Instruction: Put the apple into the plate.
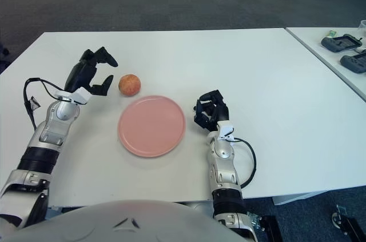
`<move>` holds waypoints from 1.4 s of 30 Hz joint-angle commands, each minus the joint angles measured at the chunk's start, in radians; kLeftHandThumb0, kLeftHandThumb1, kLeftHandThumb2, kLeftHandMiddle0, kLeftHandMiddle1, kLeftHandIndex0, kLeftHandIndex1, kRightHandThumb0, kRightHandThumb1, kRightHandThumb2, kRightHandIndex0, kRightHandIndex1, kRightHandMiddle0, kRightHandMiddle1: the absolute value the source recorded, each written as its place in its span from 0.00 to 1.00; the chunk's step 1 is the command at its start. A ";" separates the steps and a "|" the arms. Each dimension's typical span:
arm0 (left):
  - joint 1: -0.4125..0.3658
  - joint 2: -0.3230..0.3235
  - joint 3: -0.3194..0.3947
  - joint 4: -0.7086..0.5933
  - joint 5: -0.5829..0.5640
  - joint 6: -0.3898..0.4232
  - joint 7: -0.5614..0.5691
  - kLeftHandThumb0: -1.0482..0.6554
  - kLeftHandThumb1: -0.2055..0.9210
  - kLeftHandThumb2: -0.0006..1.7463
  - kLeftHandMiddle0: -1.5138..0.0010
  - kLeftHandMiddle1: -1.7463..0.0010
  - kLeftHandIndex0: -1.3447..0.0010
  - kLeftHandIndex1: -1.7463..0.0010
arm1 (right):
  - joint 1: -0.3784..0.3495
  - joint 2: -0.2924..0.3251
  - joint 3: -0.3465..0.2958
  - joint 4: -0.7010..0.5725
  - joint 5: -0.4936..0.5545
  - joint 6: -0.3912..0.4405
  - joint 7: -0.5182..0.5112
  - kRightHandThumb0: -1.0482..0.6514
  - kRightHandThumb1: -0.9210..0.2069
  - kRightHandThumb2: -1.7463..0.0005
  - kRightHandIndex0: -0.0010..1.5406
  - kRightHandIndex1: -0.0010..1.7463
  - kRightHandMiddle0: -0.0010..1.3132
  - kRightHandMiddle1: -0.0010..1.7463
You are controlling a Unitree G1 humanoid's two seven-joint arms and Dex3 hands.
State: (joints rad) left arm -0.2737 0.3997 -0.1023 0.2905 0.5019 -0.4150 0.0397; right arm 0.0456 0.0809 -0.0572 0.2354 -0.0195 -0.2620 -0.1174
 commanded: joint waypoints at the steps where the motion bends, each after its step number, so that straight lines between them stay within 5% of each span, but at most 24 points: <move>1: -0.060 0.041 -0.045 0.063 0.059 -0.058 0.020 0.12 0.59 0.54 0.99 0.86 0.99 0.76 | 0.002 -0.001 -0.004 0.012 0.002 0.029 -0.007 0.38 0.30 0.44 0.35 0.81 0.30 1.00; 4: -0.075 0.056 -0.063 0.087 0.092 -0.075 0.041 0.06 0.61 0.52 1.00 0.96 1.00 0.92 | 0.002 -0.002 -0.003 0.012 0.002 0.026 -0.006 0.38 0.29 0.44 0.36 0.80 0.30 1.00; 9: -0.103 0.069 -0.092 0.122 0.142 -0.073 0.065 0.01 0.65 0.47 1.00 0.99 1.00 0.99 | 0.003 -0.002 -0.003 0.013 0.005 0.025 -0.003 0.38 0.28 0.45 0.37 0.80 0.29 1.00; 22: -0.190 0.076 -0.178 0.251 0.238 -0.037 0.101 0.00 0.74 0.41 1.00 1.00 1.00 1.00 | 0.008 0.000 -0.005 0.010 0.015 0.017 0.006 0.38 0.28 0.45 0.37 0.79 0.29 1.00; 42: -0.337 0.045 -0.316 0.519 0.325 0.000 0.185 0.00 0.73 0.38 1.00 1.00 1.00 1.00 | 0.017 0.010 -0.009 -0.002 0.018 0.011 0.001 0.38 0.30 0.43 0.37 0.80 0.30 1.00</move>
State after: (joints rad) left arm -0.5631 0.4505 -0.3982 0.7728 0.8141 -0.4184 0.2034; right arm 0.0505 0.0872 -0.0620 0.2269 -0.0148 -0.2635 -0.1161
